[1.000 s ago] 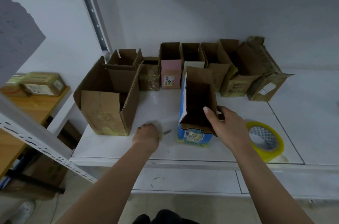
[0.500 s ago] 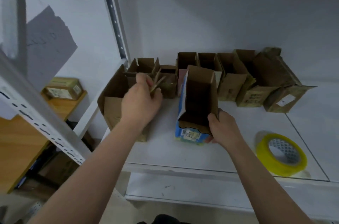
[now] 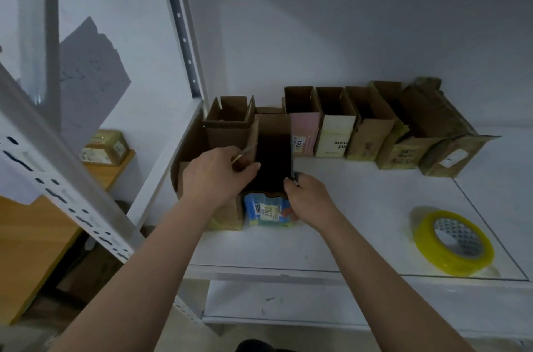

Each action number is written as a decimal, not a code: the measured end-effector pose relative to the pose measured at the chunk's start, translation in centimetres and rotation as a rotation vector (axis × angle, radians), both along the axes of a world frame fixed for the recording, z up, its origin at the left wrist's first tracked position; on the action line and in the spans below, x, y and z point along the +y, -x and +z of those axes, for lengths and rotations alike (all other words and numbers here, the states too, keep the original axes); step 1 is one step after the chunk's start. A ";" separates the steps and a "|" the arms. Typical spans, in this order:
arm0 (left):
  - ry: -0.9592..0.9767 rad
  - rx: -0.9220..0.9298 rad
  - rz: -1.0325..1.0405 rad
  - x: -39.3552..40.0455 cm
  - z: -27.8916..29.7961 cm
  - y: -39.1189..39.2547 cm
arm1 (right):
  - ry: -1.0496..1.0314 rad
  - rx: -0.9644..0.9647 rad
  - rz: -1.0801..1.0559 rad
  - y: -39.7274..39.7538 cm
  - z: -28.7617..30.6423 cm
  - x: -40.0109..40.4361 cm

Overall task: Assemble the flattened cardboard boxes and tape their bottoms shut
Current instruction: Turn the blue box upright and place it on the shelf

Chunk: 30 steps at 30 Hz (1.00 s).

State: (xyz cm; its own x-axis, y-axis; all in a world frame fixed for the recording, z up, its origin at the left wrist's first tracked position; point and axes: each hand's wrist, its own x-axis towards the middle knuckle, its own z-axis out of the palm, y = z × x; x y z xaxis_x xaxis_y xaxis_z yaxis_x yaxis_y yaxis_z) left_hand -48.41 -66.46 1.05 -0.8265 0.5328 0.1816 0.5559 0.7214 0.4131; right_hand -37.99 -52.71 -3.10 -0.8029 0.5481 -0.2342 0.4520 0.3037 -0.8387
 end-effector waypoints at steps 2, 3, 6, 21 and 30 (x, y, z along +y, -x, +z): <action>-0.001 -0.004 -0.002 0.1 0.0 0.3 | 0.044 0.008 0.001 0.3 -0.5 -0.2; -0.002 -0.014 -0.006 0.1 0.0 0.4 | 0.062 0.009 0.003 0.3 -0.8 -0.2; -0.018 -0.030 -0.016 0.2 -0.2 0.4 | 0.062 0.004 0.002 -0.1 -1.6 -0.2; -0.221 0.170 -0.110 1.4 1.0 -0.3 | -0.100 0.068 -0.151 -3.1 -1.3 2.3; -0.343 -0.009 -0.460 6.7 1.7 -5.6 | -0.135 -0.006 -0.255 -7.0 -2.1 3.5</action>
State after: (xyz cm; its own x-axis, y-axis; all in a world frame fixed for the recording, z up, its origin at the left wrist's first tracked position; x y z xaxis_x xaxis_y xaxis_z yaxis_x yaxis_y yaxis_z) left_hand -42.81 -59.78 2.75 -0.5258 0.7498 0.4017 0.7760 0.2295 0.5875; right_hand -30.99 -49.19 -5.19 -0.6340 0.7587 -0.1497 0.5329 0.2884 -0.7955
